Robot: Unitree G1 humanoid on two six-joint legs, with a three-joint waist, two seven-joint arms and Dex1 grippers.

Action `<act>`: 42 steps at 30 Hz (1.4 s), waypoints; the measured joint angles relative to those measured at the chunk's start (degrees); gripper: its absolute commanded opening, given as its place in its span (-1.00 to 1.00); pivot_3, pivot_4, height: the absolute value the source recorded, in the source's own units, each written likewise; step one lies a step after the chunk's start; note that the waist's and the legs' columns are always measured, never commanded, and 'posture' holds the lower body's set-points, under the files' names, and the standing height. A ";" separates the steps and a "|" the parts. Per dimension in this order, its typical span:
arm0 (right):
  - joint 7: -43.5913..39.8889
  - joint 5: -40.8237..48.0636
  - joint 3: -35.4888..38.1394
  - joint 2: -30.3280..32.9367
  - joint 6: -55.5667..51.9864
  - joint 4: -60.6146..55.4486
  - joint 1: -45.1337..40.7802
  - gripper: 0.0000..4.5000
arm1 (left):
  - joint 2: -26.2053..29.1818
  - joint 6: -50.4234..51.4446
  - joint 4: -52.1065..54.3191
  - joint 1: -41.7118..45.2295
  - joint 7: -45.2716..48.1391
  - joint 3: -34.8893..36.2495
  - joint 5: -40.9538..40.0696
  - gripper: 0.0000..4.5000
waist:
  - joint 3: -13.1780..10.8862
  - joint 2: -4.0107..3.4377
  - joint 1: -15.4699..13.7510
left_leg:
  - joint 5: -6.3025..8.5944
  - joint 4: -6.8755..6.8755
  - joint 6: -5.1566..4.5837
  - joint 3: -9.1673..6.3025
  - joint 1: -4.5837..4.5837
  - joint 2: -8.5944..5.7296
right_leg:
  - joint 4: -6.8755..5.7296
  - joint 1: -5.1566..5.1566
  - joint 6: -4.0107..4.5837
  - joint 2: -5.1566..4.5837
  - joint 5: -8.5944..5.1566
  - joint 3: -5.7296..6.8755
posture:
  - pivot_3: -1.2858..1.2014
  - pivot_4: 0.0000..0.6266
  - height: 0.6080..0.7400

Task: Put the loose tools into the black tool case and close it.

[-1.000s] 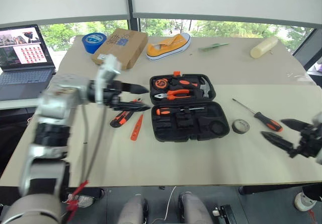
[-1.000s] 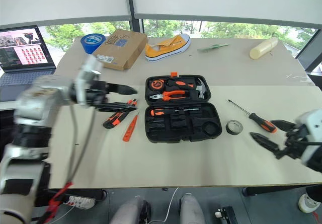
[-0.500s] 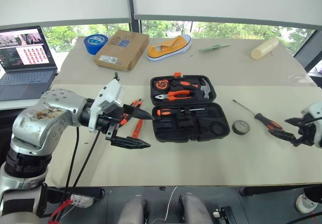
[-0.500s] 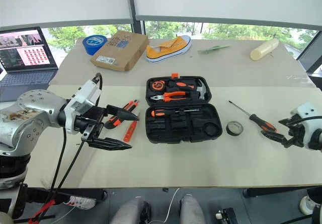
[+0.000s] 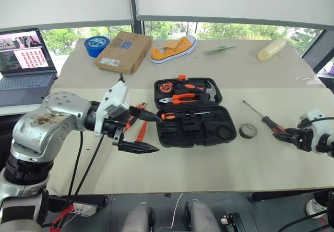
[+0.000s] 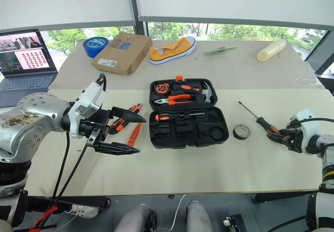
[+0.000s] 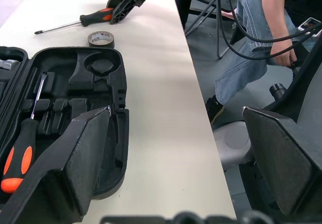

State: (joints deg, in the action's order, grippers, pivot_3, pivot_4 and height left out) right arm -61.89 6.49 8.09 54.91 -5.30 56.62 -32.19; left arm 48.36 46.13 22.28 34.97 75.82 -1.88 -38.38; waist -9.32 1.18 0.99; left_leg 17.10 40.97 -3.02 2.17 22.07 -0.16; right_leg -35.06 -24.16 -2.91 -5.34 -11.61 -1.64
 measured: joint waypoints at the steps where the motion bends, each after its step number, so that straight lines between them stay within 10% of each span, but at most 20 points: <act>1: -0.88 0.73 0.34 0.00 -0.07 -0.47 0.55 -0.56 | 0.01 -0.11 -0.33 0.37 0.02 -0.29 0.03 1.00 | 0.00 0.00 -0.06 | 0.00 -0.01 0.00 0.01 0.00 0.00 | -0.01 0.00 0.00 -0.01 0.00 0.00 | 0.03 -0.52 0.92; 17: -17.47 9.84 -5.26 0.27 -8.46 -39.38 -3.76 -0.56 | 2.61 -5.61 -6.63 -1.51 3.07 -2.56 3.65 1.00 | -0.08 -0.26 -0.25 | 0.03 -0.08 -0.05 0.15 0.04 0.01 | -0.06 -0.18 -0.01 0.06 0.00 -0.16 | 0.03 -0.52 0.92; 24: -20.07 -1.41 -18.79 -7.50 8.89 -28.68 -14.20 -0.56 | 1.81 -8.79 -9.77 1.62 4.49 -4.98 6.10 1.00 | -0.10 -0.24 -0.83 | -0.16 -0.02 0.28 0.19 0.23 -0.04 | -0.09 -0.28 -0.02 0.02 0.01 -0.05 | 0.03 -0.52 0.92; 42: -16.00 -12.16 -21.90 -11.97 30.54 -3.84 -22.27 -0.56 | -0.59 -10.80 -11.81 2.69 3.62 -6.12 8.06 1.00 | -0.12 -0.24 0.11 | -0.18 -0.11 0.32 0.22 0.26 0.01 | -0.05 -0.36 -0.02 0.04 0.01 -0.05 | 0.03 -0.52 0.92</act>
State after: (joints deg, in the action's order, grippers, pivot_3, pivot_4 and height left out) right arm -77.88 -5.68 -13.80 42.94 25.23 52.78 -54.46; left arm 47.77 35.33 10.48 37.66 79.44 -8.00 -30.32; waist -9.43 0.94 1.10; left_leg 16.91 40.86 -2.70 2.39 22.33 -0.14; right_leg -35.11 -24.52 -2.93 -5.31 -11.60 -1.68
